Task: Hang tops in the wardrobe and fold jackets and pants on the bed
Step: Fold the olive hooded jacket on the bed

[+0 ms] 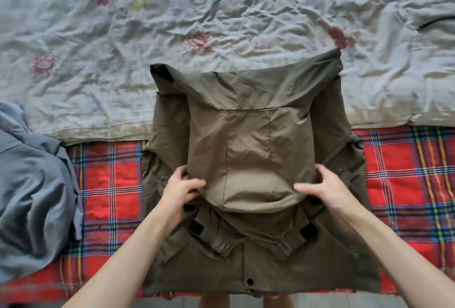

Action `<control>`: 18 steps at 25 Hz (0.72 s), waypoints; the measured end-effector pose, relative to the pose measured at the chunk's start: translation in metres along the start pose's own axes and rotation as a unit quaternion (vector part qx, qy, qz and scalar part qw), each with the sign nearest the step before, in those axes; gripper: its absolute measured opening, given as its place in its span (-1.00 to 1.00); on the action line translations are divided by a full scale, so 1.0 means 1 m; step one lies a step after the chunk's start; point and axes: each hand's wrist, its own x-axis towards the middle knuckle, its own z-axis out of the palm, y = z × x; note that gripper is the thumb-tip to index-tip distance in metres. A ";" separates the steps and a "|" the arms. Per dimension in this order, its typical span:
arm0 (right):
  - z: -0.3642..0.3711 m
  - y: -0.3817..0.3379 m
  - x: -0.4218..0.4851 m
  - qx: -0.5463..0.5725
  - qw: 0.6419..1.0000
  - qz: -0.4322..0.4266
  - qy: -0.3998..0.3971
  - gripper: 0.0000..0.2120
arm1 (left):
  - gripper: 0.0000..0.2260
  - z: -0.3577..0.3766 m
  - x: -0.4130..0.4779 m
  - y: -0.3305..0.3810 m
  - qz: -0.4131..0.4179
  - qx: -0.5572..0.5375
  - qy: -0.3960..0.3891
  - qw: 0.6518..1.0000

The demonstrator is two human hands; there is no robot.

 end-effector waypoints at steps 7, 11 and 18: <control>0.001 -0.019 0.033 -0.104 0.980 -0.047 0.160 -0.88 | -0.81 0.021 0.010 0.022 0.057 0.084 0.102 0.990; -0.019 -0.044 0.023 -0.168 0.976 -0.042 0.132 -0.53 | -0.54 0.009 0.006 0.046 0.078 0.154 0.113 0.978; -0.048 -0.220 0.092 0.122 0.981 0.095 0.113 -0.40 | -0.74 0.052 0.054 0.204 0.068 -0.239 0.271 0.930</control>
